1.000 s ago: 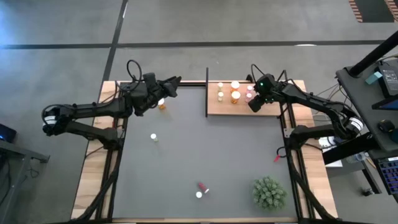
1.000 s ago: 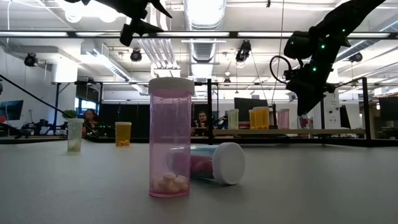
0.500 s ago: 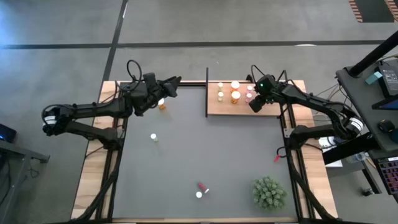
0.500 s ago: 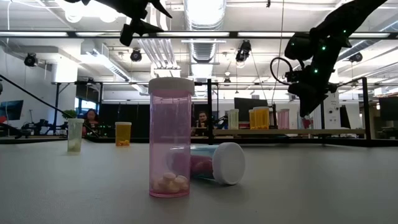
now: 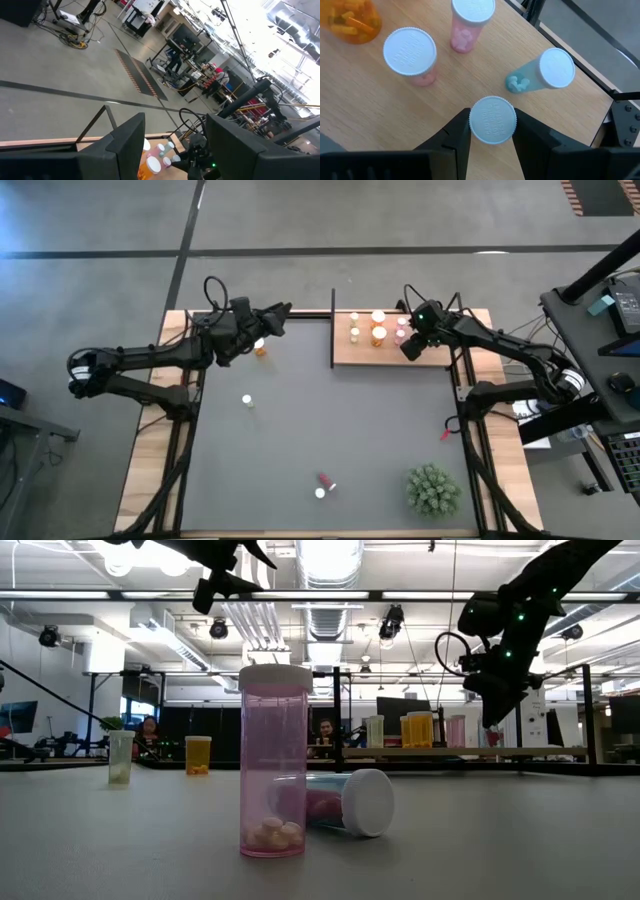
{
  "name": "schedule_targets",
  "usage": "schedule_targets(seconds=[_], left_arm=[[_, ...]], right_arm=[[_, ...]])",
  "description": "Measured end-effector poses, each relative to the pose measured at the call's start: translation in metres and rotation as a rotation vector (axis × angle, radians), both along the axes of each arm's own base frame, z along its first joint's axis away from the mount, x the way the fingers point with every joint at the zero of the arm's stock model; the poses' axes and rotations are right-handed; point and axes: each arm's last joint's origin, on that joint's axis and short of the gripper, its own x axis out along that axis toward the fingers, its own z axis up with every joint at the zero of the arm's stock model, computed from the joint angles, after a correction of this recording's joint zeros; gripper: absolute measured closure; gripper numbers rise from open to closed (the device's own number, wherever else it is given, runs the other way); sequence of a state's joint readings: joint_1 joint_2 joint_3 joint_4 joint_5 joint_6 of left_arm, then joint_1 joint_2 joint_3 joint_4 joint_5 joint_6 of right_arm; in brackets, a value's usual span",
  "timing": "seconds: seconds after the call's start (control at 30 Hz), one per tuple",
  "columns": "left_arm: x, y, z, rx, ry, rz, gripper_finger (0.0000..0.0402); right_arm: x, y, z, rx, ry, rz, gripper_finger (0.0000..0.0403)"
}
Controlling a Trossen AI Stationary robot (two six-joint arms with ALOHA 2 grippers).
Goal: Pick and place medicine bottles onto shelf by color
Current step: Put the top blue medicine bottle on the shelf aligned with the other blue medicine bottle
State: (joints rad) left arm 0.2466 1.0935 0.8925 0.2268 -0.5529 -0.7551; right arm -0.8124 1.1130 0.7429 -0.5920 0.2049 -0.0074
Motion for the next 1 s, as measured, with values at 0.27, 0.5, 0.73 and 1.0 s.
schedule_targets(seconds=[0.27,0.5,0.73,1.0], left_arm=[[0.0,0.0,0.0,0.0,0.0,0.0,0.0209],[0.0,0.0,-0.0001,-0.001,0.0,0.0,0.0209],[0.0,0.0,-0.0001,-0.001,0.0,0.0,0.0209],[0.0,-0.0001,-0.0002,-0.001,0.0,0.0,0.0209]], right_arm=[[-0.0015,0.0018,0.0017,0.003,-0.011,-0.005,0.0282],[-0.002,0.0042,0.0059,0.013,-0.062,0.004,0.0282],[-0.0015,0.0035,0.0049,0.014,-0.059,0.005,0.0282],[-0.0016,0.0037,0.0018,0.023,-0.057,-0.005,0.0282]])
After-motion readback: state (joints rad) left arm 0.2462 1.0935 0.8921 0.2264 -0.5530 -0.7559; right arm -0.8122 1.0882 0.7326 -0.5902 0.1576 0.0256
